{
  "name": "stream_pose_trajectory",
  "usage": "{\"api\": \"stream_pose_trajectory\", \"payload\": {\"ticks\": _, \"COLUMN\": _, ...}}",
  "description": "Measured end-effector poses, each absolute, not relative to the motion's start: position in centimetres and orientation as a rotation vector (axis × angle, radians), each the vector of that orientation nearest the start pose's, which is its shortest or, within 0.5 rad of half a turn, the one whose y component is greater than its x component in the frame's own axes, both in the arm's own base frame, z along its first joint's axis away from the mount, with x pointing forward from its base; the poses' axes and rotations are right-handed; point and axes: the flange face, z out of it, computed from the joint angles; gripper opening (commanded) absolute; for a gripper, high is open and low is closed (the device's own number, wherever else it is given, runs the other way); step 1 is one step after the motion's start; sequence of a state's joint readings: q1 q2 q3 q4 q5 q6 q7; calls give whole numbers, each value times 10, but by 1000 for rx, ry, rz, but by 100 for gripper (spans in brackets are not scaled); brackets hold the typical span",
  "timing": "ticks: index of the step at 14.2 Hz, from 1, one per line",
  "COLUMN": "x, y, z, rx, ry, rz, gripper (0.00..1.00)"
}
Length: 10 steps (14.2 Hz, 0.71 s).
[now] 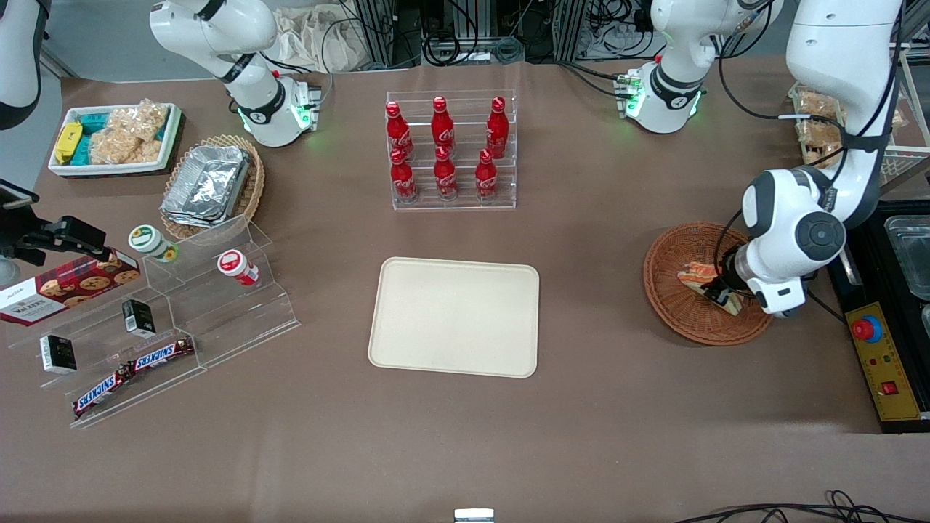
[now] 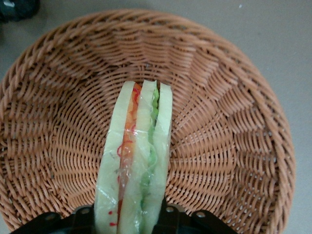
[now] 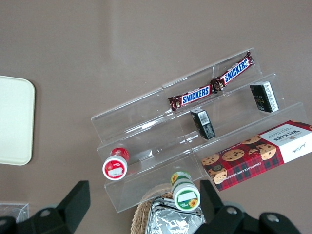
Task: Place sandwich from basket to tray
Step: 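Close the left gripper on the sandwich and lift it, then carry the sandwich with the left gripper and lower it onto the tray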
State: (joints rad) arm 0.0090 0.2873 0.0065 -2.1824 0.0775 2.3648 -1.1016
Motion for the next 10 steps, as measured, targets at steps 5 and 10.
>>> {"api": "stream_pose_trajectory", "payload": {"ticks": 5, "x": 570, "y": -1, "z": 342, "rx": -2691, "ry": -1479, "rz": 148, "gripper": 0}}
{"api": "stream_pose_trajectory", "payload": {"ticks": 10, "x": 573, "y": -121, "z": 430, "rx": -2958, "ry": -1122, "rz": 132, "gripper": 0}}
